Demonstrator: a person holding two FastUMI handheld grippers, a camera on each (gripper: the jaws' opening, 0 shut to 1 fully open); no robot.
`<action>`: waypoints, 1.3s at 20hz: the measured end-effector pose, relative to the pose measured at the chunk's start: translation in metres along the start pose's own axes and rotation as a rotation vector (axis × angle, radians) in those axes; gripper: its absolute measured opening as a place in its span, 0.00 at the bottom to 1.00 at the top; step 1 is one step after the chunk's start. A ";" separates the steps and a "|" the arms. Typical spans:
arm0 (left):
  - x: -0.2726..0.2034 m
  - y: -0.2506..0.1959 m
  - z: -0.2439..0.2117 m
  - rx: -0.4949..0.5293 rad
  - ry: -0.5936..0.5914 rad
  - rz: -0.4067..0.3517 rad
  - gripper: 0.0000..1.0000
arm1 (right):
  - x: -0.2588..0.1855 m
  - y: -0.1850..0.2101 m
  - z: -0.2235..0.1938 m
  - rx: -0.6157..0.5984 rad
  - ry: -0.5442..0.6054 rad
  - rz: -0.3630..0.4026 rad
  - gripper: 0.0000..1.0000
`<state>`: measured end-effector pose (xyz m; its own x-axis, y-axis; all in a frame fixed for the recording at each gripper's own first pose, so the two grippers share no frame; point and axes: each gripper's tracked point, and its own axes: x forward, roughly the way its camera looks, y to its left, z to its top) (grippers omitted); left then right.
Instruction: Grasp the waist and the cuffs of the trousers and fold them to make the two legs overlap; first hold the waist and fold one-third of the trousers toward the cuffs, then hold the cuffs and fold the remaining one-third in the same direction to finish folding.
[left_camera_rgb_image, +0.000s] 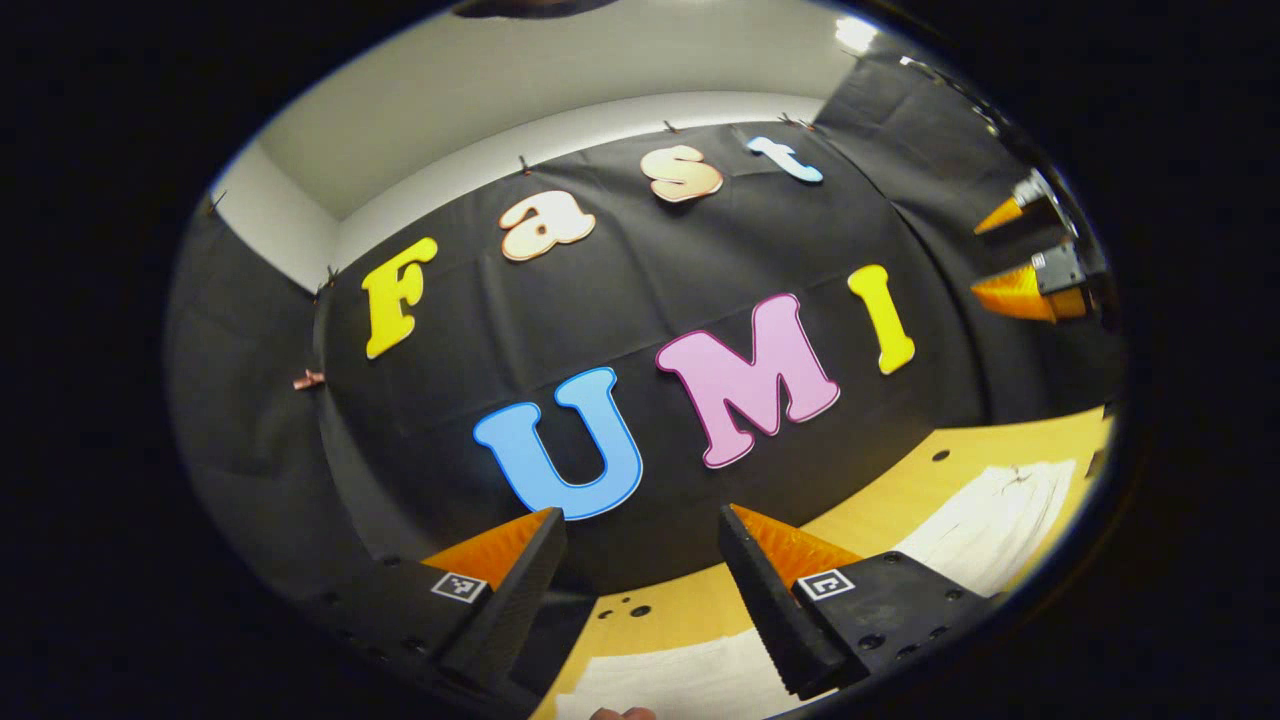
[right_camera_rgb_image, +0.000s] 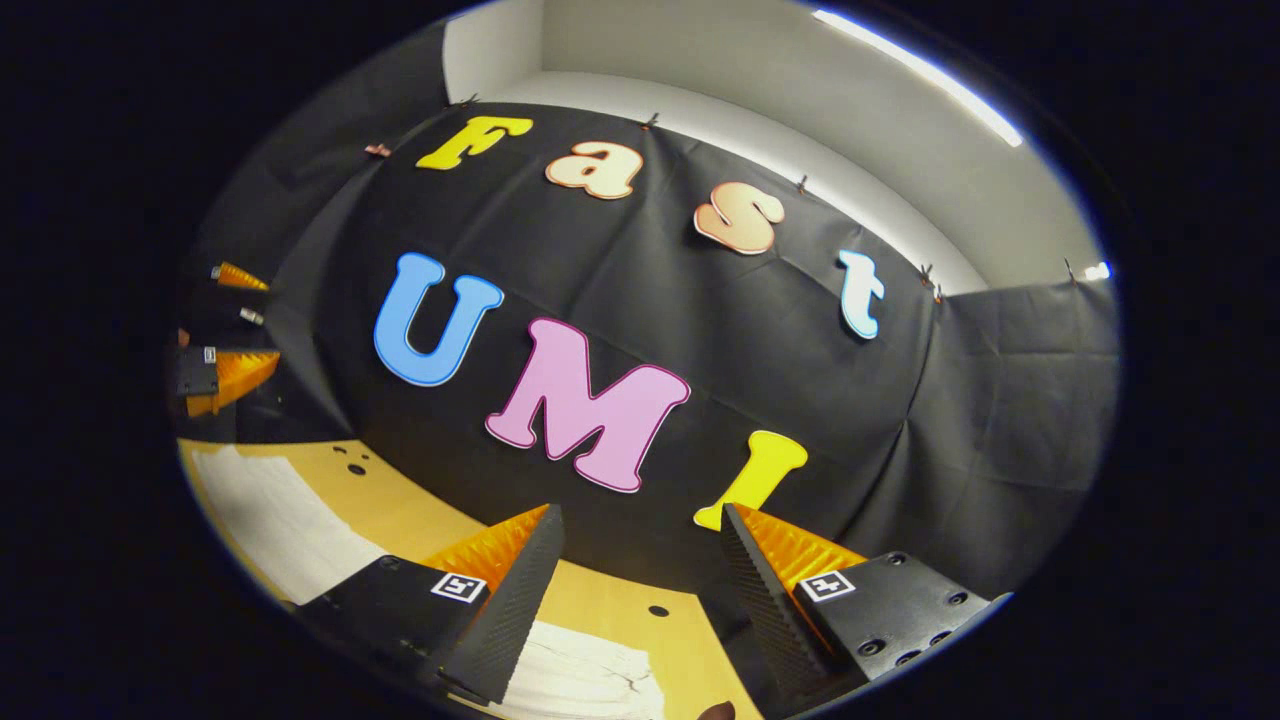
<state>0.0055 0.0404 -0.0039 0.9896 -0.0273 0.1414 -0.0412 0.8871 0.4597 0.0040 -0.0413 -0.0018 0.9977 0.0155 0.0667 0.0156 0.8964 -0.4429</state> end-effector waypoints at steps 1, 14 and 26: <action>-0.001 0.000 -0.003 0.052 -0.007 -0.014 0.96 | -0.001 0.000 -0.009 -0.059 0.011 0.018 0.97; -0.072 -0.032 -0.153 0.498 0.205 -0.346 0.95 | -0.045 0.028 -0.171 -0.387 0.169 0.335 0.97; -0.128 -0.013 -0.359 0.684 0.379 -0.718 0.95 | -0.107 0.109 -0.298 -0.658 0.377 0.619 0.97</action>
<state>-0.0712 0.1975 -0.3429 0.7864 -0.1921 -0.5871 0.6175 0.2693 0.7390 -0.0812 -0.0772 -0.3240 0.7963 0.1550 -0.5847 -0.5978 0.3495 -0.7214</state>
